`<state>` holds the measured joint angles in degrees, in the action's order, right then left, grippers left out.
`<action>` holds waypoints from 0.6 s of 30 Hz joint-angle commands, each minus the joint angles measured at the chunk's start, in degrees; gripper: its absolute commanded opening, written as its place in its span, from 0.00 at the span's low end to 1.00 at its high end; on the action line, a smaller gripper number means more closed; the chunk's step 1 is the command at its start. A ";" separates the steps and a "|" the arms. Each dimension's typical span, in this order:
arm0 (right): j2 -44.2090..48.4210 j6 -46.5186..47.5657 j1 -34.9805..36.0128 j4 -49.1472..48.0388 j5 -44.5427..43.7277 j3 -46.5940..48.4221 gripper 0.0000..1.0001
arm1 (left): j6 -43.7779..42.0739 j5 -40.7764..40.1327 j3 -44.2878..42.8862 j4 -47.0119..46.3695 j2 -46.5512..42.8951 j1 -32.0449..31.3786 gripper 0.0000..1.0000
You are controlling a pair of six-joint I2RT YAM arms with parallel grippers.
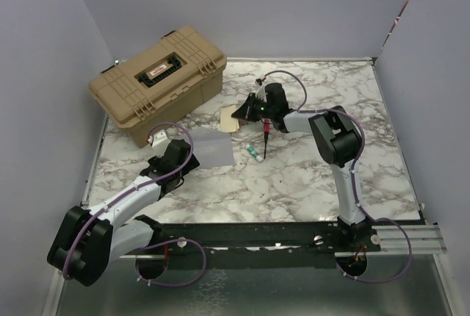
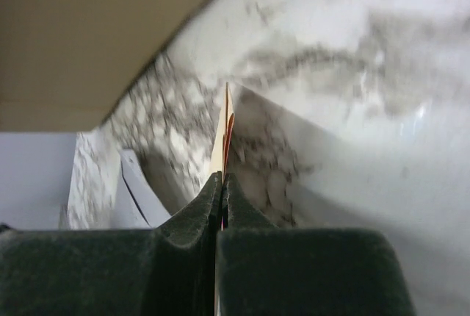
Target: Place the letter into the envelope and seal it
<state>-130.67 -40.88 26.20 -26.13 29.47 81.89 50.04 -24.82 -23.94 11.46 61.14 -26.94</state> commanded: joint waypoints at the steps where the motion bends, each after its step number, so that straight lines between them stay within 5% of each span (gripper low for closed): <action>1: 5.59 1.83 0.51 1.40 3.48 -6.62 0.00 | 0.75 0.09 1.33 -1.75 1.35 0.44 0.88; 18: 22.06 13.66 4.78 10.05 10.37 -21.61 0.00 | -5.18 4.71 1.88 -12.53 4.94 0.48 0.90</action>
<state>-110.43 -32.56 29.78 -20.93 37.74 62.17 48.05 -23.99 -22.04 4.29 63.96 -26.70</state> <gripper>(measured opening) 0.005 0.900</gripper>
